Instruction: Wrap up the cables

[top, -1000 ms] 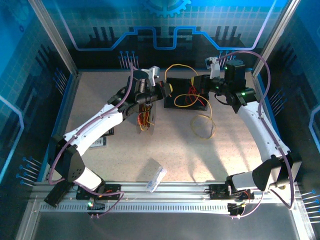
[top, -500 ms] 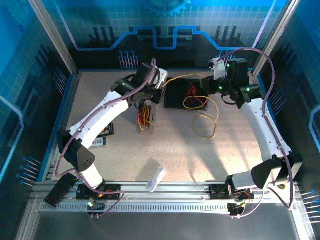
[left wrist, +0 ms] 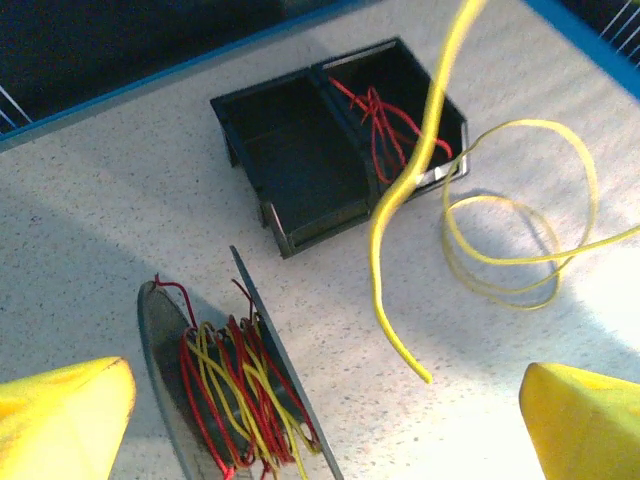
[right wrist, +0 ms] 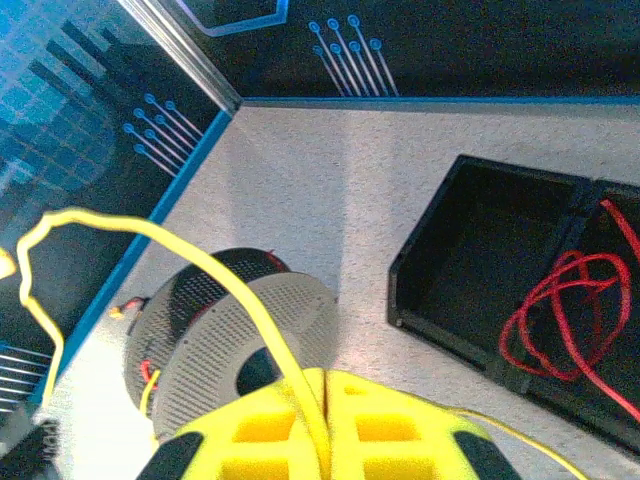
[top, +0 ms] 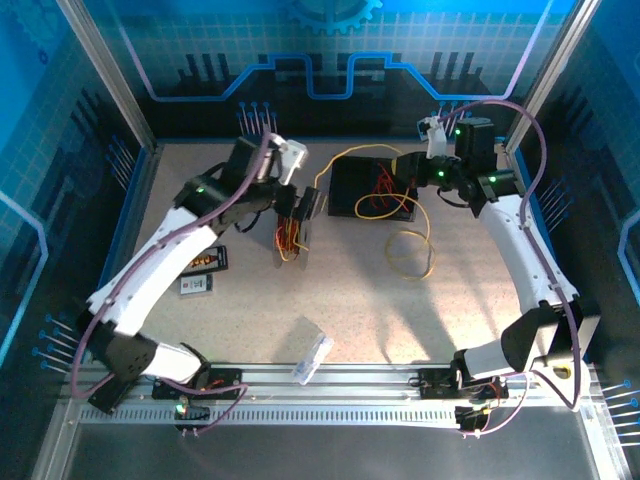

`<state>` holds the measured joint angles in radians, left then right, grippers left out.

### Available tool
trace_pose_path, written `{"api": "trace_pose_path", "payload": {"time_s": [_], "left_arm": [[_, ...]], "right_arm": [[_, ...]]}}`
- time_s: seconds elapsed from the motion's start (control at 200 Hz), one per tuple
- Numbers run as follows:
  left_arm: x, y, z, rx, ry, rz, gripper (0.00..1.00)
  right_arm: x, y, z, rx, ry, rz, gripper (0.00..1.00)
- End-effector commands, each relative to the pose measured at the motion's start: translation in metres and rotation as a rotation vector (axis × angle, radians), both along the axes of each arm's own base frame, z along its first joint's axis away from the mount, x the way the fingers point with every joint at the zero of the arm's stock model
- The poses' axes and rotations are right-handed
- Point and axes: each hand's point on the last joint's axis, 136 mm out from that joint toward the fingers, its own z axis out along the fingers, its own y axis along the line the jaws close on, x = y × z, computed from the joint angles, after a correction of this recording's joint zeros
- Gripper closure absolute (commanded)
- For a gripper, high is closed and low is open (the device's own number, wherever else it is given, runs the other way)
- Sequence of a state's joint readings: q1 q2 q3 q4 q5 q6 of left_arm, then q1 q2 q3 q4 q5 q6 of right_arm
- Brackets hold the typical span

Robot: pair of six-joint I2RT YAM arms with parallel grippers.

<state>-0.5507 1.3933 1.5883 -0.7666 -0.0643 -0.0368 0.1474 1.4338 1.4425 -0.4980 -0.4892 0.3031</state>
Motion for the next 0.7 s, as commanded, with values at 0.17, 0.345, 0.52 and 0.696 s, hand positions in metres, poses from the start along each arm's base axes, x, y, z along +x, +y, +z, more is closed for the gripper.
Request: {"api": "trace_pose_path", "payload": {"time_s": [0.17,0.345,0.52,0.696], "left_arm": [[-0.022,0.043,-0.003,-0.17,0.064,0.204,0.01],[-0.022,0.067,-0.027,-0.192,0.103,0.344,0.01],[-0.013,0.086,-0.052,-0.199,0.214,0.384,0.01],[-0.004,0.086,-0.072,-0.194,0.316,0.375,0.0]], "right_arm": [[0.02,0.012,-0.026,0.093,0.107,-0.05,1.0],[0.026,0.028,-0.041,0.147,0.148,-0.069,1.0],[0.029,0.047,-0.071,0.096,0.231,-0.114,1.0],[0.032,0.057,-0.097,0.07,0.28,-0.147,1.0]]}}
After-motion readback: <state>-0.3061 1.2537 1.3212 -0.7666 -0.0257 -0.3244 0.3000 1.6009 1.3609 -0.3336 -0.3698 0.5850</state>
